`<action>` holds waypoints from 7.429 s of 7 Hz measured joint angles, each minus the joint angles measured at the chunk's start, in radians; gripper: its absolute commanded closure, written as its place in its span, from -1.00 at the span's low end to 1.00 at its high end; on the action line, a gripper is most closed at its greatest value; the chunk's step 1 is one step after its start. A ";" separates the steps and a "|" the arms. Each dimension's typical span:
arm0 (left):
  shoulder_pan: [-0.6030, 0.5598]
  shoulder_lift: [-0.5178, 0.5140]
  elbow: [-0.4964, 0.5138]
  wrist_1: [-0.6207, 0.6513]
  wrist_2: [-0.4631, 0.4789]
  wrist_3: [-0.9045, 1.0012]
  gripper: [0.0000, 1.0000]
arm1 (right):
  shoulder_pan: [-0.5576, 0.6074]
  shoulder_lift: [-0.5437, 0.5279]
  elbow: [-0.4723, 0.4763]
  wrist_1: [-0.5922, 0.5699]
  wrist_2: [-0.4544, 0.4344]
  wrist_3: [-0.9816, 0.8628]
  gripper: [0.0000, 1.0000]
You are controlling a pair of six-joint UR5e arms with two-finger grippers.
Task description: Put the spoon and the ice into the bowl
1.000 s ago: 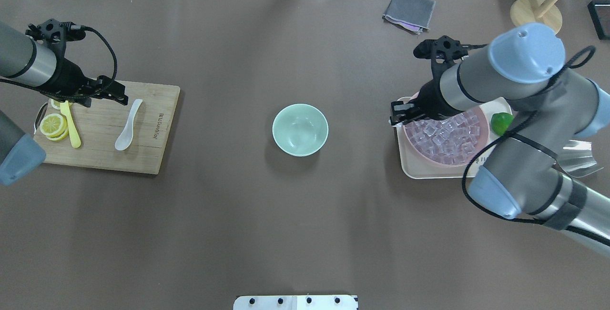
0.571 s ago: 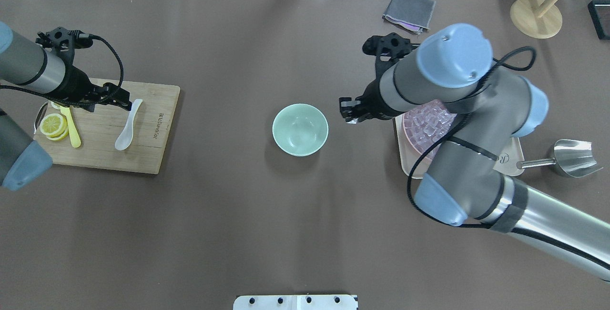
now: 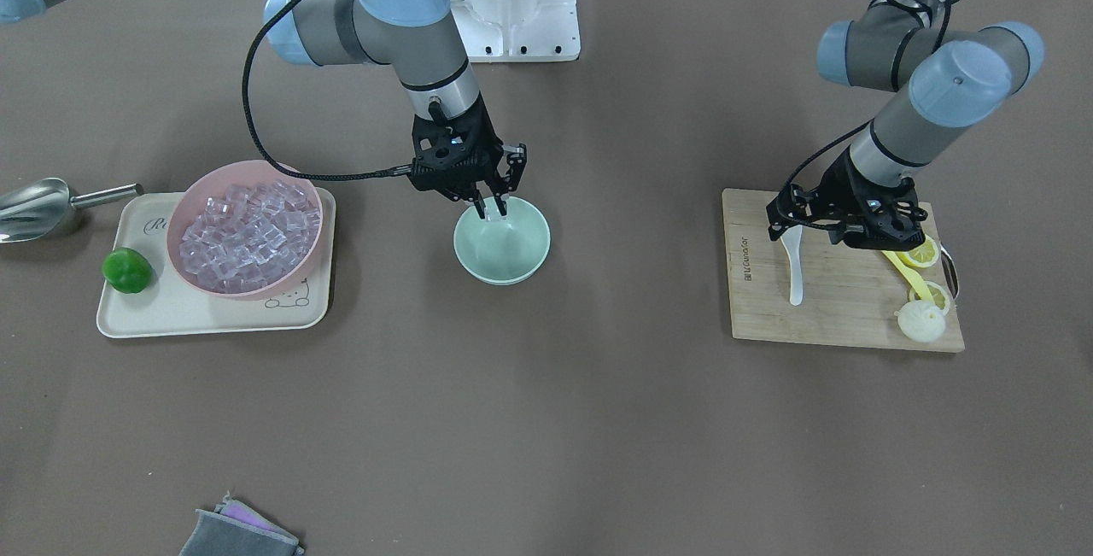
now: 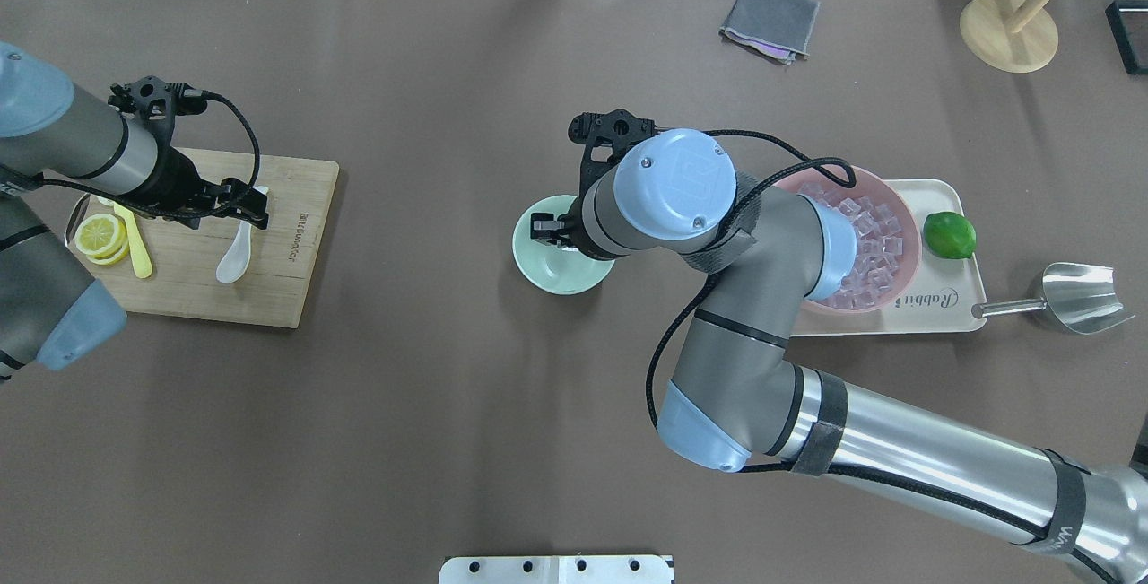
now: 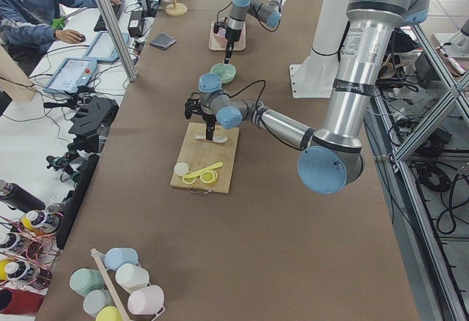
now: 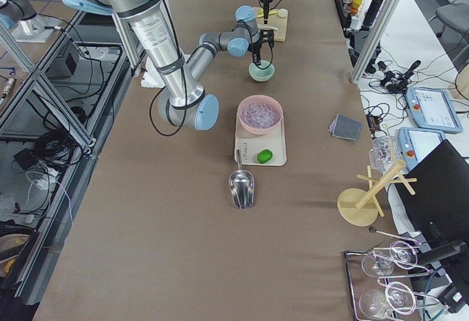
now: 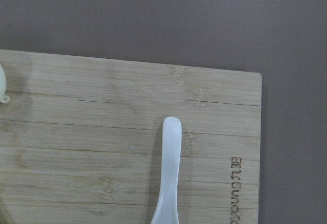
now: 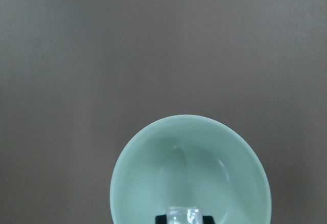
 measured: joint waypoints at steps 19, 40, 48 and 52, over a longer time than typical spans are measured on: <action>0.218 -0.440 0.126 0.002 0.117 -0.381 1.00 | 0.455 -0.463 0.266 0.031 0.463 -0.404 -1.00; -0.611 0.209 0.007 0.323 -0.239 0.836 -0.96 | 0.931 -0.781 0.058 0.030 0.585 -1.246 -1.00; -0.625 0.202 0.023 0.338 -0.246 0.898 -0.96 | 0.959 -0.776 0.003 0.031 0.584 -1.248 -1.00; -0.628 0.220 -0.001 0.339 -0.248 0.901 -0.96 | 0.984 -0.834 0.018 0.041 0.593 -1.281 -1.00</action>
